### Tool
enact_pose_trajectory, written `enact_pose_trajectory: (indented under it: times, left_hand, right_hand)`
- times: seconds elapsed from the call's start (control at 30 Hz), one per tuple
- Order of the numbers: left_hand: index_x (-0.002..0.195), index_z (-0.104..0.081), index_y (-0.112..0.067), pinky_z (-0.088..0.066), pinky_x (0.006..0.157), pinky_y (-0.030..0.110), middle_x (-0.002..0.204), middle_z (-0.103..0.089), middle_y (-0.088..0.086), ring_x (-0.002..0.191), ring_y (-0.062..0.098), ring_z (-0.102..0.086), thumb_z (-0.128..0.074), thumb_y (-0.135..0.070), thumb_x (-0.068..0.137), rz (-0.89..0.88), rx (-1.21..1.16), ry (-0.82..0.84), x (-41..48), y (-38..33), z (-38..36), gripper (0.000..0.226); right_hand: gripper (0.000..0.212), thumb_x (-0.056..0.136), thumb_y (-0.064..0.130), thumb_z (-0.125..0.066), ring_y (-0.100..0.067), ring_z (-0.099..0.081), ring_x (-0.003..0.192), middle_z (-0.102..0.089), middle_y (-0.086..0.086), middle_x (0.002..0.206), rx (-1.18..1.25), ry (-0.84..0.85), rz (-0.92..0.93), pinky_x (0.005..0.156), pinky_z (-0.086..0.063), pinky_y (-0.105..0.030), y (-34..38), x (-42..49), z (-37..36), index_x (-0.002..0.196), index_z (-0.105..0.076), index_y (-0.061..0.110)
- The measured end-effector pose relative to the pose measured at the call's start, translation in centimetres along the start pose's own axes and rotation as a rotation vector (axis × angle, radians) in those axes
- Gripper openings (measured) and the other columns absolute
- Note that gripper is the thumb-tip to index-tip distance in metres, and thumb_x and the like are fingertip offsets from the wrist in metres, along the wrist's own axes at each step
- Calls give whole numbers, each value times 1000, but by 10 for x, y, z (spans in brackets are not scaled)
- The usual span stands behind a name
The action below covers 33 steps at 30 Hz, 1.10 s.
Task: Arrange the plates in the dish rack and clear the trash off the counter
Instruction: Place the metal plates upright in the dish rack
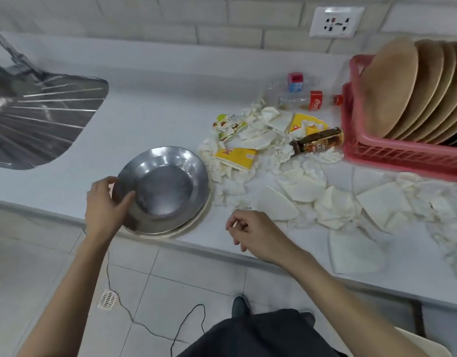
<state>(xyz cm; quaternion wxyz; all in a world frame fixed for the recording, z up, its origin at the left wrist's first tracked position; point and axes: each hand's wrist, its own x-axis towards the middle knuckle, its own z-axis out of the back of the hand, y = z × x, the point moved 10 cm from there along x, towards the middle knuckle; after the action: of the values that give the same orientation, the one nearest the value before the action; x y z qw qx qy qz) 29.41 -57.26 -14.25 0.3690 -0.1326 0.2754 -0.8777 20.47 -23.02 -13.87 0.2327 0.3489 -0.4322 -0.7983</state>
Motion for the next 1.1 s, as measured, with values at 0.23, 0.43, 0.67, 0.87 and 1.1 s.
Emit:
enact_pose_trajectory:
  times: [0.23, 0.43, 0.67, 0.87, 1.1]
  left_hand:
    - [144, -39, -15, -42, 101, 54, 147, -40, 7, 134, 29, -41, -76, -43, 82, 63, 11, 42, 26, 14, -16, 78]
    - [123, -60, -14, -46, 92, 49, 137, -48, 4, 125, 29, -47, -70, -31, 82, 6, 6, -46, 33, 14, -5, 45]
    - [118, -64, -12, -47, 93, 30, 123, -62, 6, 112, 22, -59, -68, -9, 80, -22, -308, -145, 41, 1, 22, 38]
    - [104, -65, -38, -52, 70, 31, 91, -71, -3, 76, 14, -63, -69, -19, 85, 8, -715, -93, 25, -40, 41, 27]
    - [115, -65, -26, -54, 84, 30, 103, -73, -3, 93, 17, -68, -65, -9, 86, -17, -894, 57, -14, -110, 9, 33]
  right_hand:
    - [13, 94, 17, -52, -8, -61, 58, -68, -5, 77, -40, -14, -98, 52, -45, -20, -3, 9, -14, 95, -65, 16]
    - [13, 93, 16, -52, -13, -63, 57, -69, -5, 76, -49, -6, -104, 58, -49, -26, -3, 13, -27, 93, -65, 16]
    - [13, 93, 14, -52, -13, -63, 58, -68, -5, 74, -41, -26, -112, 61, -52, -30, -2, 14, -26, 96, -65, 15]
    - [18, 93, 16, -54, -14, -66, 62, -67, -5, 80, 8, -99, -117, 62, -52, -33, -10, 15, -6, 108, -59, 21]
    - [44, 97, 28, -56, -13, -69, 75, -65, -5, 103, 276, -345, -160, 57, -48, -25, -28, -6, 43, 139, -44, 23]
